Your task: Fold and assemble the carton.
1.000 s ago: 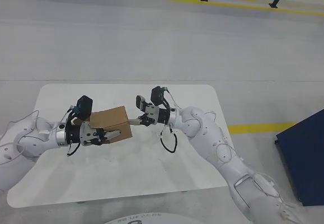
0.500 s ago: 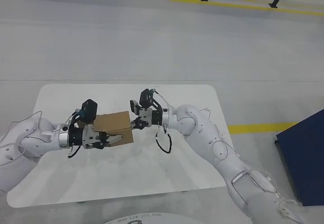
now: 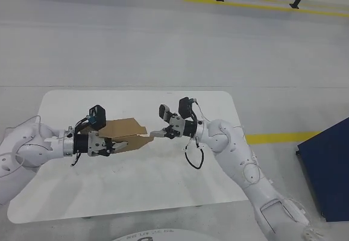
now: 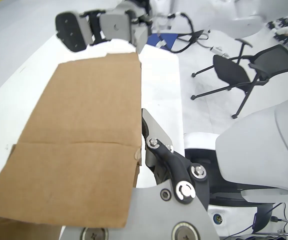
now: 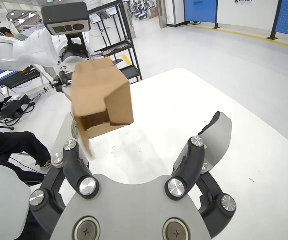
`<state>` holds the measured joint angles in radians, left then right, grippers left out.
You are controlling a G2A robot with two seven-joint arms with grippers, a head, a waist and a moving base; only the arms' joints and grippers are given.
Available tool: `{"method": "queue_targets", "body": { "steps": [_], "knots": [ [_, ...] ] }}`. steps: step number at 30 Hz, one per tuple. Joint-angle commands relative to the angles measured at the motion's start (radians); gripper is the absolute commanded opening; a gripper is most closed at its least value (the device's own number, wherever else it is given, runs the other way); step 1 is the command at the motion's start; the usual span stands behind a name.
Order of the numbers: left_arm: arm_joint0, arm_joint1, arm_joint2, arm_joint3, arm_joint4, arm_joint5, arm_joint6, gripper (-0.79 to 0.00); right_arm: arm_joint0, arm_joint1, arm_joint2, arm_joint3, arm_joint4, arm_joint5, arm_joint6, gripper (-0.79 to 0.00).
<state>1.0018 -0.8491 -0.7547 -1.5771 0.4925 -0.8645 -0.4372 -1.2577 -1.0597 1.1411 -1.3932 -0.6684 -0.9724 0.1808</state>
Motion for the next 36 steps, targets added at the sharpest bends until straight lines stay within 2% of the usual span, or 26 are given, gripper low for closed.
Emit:
{"method": "queue_targets", "body": {
  "steps": [1,7,15,23,30,36],
  "knots": [
    [-0.009,-0.002,-0.001,-0.045,-0.021,0.028,-0.030,-0.785,-0.028,0.006,0.021,-0.026,-0.011,0.002,-0.003,0.000],
    [-0.017,-0.005,-0.010,-0.109,-0.049,0.080,-0.084,-0.785,-0.065,0.013,0.036,-0.091,-0.048,0.040,0.021,0.000],
    [0.027,-0.004,-0.026,-0.068,-0.032,0.041,-0.056,-0.785,-0.105,0.015,0.071,-0.103,-0.028,0.005,-0.090,0.000],
    [0.043,-0.003,-0.040,-0.066,-0.005,-0.011,-0.054,-0.785,-0.029,-0.002,-0.003,-0.057,0.015,0.149,0.033,0.000],
    [0.047,-0.005,-0.042,-0.067,0.006,-0.038,-0.071,-0.785,0.018,-0.007,-0.060,-0.053,0.033,0.087,0.146,0.000],
    [0.042,-0.009,-0.041,-0.054,-0.023,-0.078,-0.062,-0.785,0.049,-0.014,-0.101,-0.048,0.036,0.115,0.195,0.000]
  ]
}}
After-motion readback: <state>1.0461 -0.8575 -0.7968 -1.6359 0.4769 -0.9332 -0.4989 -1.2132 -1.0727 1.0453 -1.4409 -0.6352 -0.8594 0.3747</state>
